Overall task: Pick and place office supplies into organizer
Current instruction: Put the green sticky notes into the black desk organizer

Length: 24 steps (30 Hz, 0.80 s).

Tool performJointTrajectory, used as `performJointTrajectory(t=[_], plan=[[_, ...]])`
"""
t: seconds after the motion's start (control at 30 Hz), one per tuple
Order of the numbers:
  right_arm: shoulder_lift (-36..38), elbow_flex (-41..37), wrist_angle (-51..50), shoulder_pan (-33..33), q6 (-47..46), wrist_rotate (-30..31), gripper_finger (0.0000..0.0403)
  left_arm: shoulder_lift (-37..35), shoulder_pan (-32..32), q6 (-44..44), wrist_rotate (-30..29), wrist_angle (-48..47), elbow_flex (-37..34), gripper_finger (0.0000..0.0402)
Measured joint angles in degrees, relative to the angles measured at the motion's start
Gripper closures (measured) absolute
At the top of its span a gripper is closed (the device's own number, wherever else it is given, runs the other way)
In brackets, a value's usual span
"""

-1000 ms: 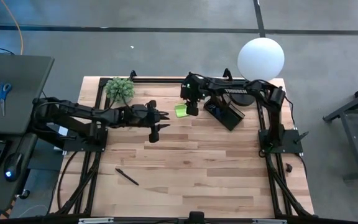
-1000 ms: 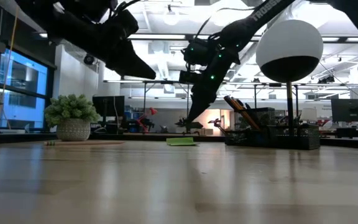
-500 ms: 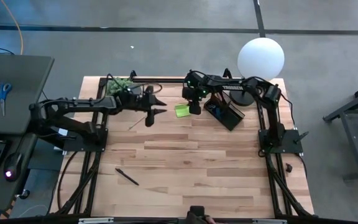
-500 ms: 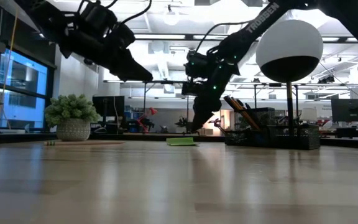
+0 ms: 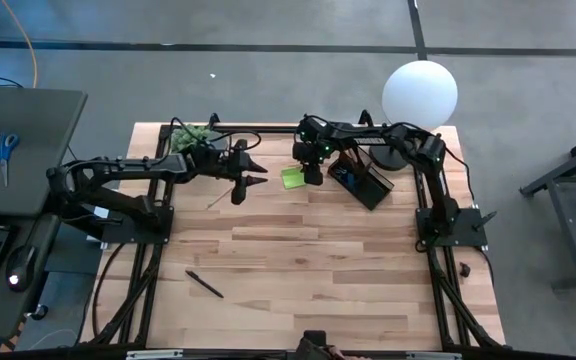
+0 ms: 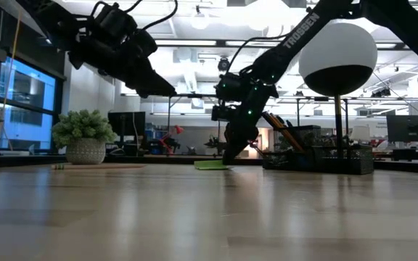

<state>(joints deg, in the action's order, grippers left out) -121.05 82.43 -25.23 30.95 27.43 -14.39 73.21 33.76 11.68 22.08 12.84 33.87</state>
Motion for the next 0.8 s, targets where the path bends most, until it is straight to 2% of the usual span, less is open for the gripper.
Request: performJointTrajectory(t=[0.23, 0.53, 0.7, 0.8], plan=[[-0.02, 0.0, 0.91, -0.25, -0.25, 0.0, 0.0284, 0.0, -0.02, -0.09, -0.09, -4.5, 0.02, 0.028], [-0.04, 0.0, 0.61, -0.25, -1.43, -0.15, 0.0395, 0.04, 0.0, 0.13, -2.99, -5.33, -3.56, 0.028], [-0.05, 0.0, -2.05, -0.92, -2.59, 0.69, 0.0389, 0.04, 0.0, 0.03, -6.73, -5.17, -4.28, 0.028], [0.24, 0.0, -2.35, -1.38, -3.03, 0.92, 0.0399, 0.04, 0.01, 0.04, -7.11, -5.01, -4.64, 0.028]])
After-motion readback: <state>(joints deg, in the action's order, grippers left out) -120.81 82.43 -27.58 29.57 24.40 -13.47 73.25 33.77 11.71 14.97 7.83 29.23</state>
